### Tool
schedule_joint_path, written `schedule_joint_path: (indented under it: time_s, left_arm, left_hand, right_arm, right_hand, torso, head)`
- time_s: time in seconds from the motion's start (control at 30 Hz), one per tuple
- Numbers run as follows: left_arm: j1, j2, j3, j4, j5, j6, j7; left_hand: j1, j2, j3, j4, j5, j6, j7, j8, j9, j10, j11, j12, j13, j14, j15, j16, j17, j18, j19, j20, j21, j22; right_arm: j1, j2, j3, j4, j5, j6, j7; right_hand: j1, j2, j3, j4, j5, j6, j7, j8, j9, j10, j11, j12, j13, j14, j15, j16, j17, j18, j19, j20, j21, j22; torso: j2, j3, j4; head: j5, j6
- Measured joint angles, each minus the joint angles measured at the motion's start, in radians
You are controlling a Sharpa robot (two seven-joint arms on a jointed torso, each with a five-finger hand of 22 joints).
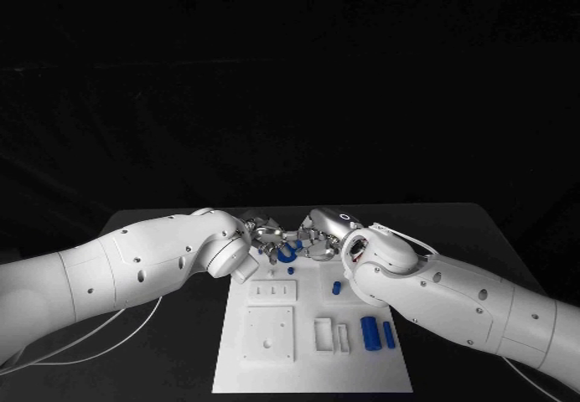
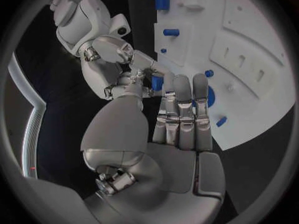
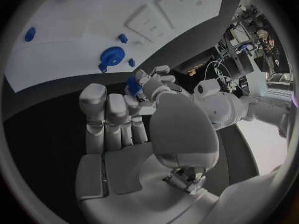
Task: Assemble the parts on the task board
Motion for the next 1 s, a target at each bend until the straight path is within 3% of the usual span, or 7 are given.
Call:
schedule_joint_path:
  time_s: [0.33,0.63,0.7,0.73,0.83,1.0]
  left_arm:
    - [0.000,0.003,-0.001,-0.003,-0.031,0.014,-0.009]
    - [0.000,0.004,0.000,-0.005,-0.042,0.018,-0.011]
    - [0.000,0.005,0.000,-0.005,-0.042,0.019,-0.011]
    - [0.000,0.005,0.000,-0.004,-0.042,0.020,-0.011]
    - [0.000,0.005,0.000,-0.004,-0.042,0.020,-0.011]
    - [0.000,0.005,0.000,-0.003,-0.040,0.020,-0.007]
  left_hand:
    - [0.006,0.026,-0.014,-0.032,0.000,0.000,0.000,0.000,-0.003,0.000,0.000,0.000,0.001,0.000,0.000,0.003,-0.002,0.000,0.000,0.000,-0.016,0.023]
    - [0.017,0.088,-0.046,-0.085,0.014,0.001,-0.001,0.000,-0.003,0.000,0.000,0.000,0.001,-0.003,-0.003,0.007,-0.002,0.000,0.000,0.000,-0.036,0.050]
    - [0.024,0.100,-0.048,-0.099,0.038,0.005,-0.005,0.000,-0.003,0.000,0.000,0.000,0.001,-0.003,-0.003,0.007,-0.002,0.000,0.004,-0.004,-0.039,0.055]
    - [0.033,0.109,-0.045,-0.106,0.066,0.005,-0.005,-0.001,-0.004,0.000,0.000,0.000,0.000,-0.003,-0.003,0.007,-0.002,0.000,0.004,-0.004,-0.039,0.057]
    - [0.069,0.148,-0.034,-0.125,0.116,0.008,-0.008,-0.001,-0.002,0.000,0.000,-0.007,-0.003,-0.003,-0.003,0.007,-0.002,0.000,0.004,-0.004,-0.039,0.061]
    - [0.092,0.171,-0.014,-0.156,0.202,0.011,-0.018,-0.001,0.029,0.002,-0.002,-0.012,-0.009,-0.007,-0.007,0.012,-0.002,0.000,0.004,-0.004,-0.044,0.069]
  right_arm:
    - [0.000,0.004,0.000,0.002,-0.003,0.000,-0.003]
    - [-0.001,0.007,-0.001,0.001,-0.005,0.000,-0.008]
    - [-0.001,0.007,-0.001,0.001,-0.006,0.001,-0.009]
    - [-0.001,0.007,-0.001,0.000,-0.007,0.001,-0.010]
    - [-0.001,0.007,-0.001,0.000,-0.008,0.002,-0.010]
    - [-0.001,0.009,-0.001,-0.002,-0.011,0.005,-0.011]
  right_hand:
    - [0.000,0.000,0.000,0.000,0.000,-0.003,0.000,-0.001,-0.001,0.000,0.000,0.000,0.000,0.000,0.000,0.000,0.000,0.000,0.000,0.000,0.005,0.000]
    - [-0.002,-0.002,0.000,0.000,0.006,-0.003,0.000,-0.003,0.000,0.000,0.000,0.000,0.000,0.000,0.000,0.000,0.000,0.000,0.000,0.000,0.010,0.000]
    - [-0.002,-0.002,0.000,0.000,0.006,-0.003,0.000,0.000,0.000,0.000,0.000,-0.001,0.000,0.000,0.000,0.000,0.000,0.000,0.000,0.000,0.010,0.000]
    - [-0.001,-0.002,0.000,0.000,0.006,-0.003,0.000,0.000,0.000,0.000,0.000,-0.004,0.000,0.000,0.000,0.000,0.000,0.000,0.000,0.000,0.010,0.000]
    - [-0.001,-0.001,-0.001,0.000,0.006,-0.001,-0.002,0.000,0.000,0.000,0.000,-0.003,0.000,0.000,0.000,0.000,0.000,0.000,0.000,0.000,0.010,0.000]
    - [-0.001,-0.001,-0.002,-0.002,0.006,-0.001,-0.002,0.000,0.000,0.000,0.000,-0.003,0.000,0.000,0.000,0.000,0.000,0.000,0.000,0.000,0.010,0.000]
  torso:
    - [0.000,0.0011,0.0004]
    - [-0.001,0.0017,0.0006]
    - [-0.001,0.0017,0.0006]
    - [-0.001,0.0017,0.0006]
    - [-0.001,0.0018,0.0005]
    - [-0.001,0.0013,0.0005]
  head:
    - [0.000,-0.004]
    - [-0.001,-0.005]
    - [-0.001,-0.006]
    - [-0.001,-0.006]
    - [-0.001,-0.006]
    - [-0.001,-0.007]
